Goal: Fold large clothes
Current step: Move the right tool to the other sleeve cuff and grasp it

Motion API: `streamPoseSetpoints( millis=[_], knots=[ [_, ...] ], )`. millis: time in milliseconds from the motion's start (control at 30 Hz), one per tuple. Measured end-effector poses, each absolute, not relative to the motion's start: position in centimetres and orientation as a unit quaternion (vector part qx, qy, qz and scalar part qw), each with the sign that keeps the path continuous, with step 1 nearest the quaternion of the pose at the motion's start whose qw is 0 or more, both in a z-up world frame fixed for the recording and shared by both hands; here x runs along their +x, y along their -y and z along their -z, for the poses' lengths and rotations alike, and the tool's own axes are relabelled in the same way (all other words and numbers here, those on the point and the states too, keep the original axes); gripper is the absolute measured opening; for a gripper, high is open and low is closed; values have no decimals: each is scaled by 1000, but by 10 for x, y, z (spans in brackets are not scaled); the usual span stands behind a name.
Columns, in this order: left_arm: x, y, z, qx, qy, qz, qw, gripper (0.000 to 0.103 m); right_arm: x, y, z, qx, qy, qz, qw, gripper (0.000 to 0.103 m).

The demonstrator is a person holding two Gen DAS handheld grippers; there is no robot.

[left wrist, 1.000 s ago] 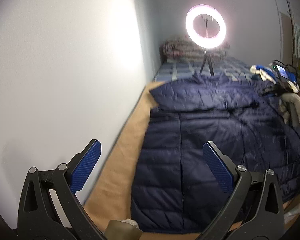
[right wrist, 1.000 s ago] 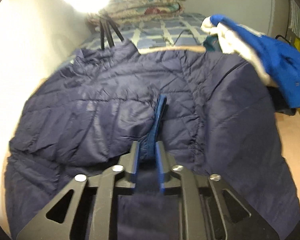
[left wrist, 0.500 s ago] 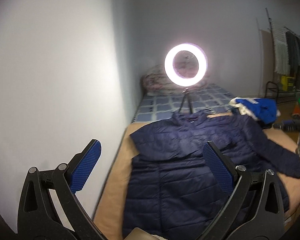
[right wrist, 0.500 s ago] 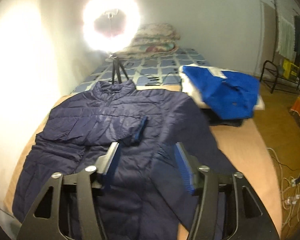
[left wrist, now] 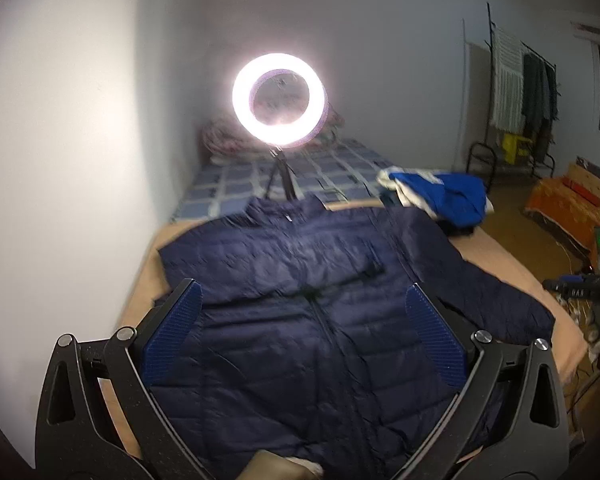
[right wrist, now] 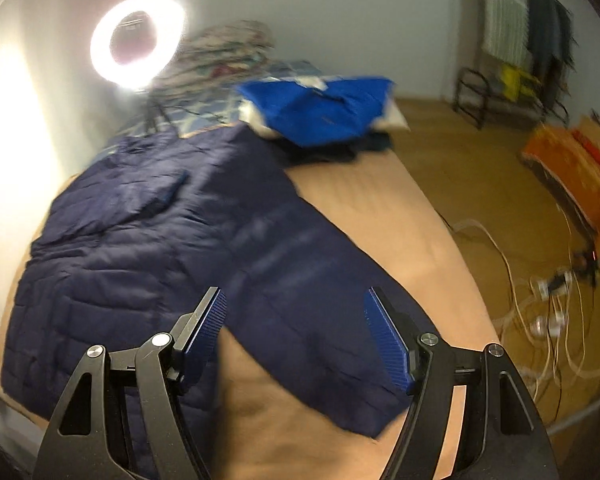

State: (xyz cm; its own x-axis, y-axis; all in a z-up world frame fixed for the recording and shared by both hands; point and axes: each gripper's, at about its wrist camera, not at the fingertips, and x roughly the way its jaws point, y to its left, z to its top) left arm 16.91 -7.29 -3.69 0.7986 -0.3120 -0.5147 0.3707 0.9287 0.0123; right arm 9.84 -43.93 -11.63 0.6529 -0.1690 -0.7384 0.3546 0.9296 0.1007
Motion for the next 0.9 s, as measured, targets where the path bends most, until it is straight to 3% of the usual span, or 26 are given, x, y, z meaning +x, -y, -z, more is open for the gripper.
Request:
streamPoseSetpoints(
  millis=[267,533,767,800,900],
  knots=[
    [186,97,93,68,-331,197,920,103,57,508,170,221,-409,199,863,71],
    [200,96,115,66,-354,200,911,103,29,555,223,372,-405,212,808,67],
    [216,84,125,39,-375,185,907,103,35,560,242,397,-402,217,796,67],
    [217,82,126,36,-377,183,907,103,37,558,242,391,-403,219,798,65],
    [222,77,127,29,-380,173,908,103,40,555,242,360,-413,236,802,45]
  ],
)
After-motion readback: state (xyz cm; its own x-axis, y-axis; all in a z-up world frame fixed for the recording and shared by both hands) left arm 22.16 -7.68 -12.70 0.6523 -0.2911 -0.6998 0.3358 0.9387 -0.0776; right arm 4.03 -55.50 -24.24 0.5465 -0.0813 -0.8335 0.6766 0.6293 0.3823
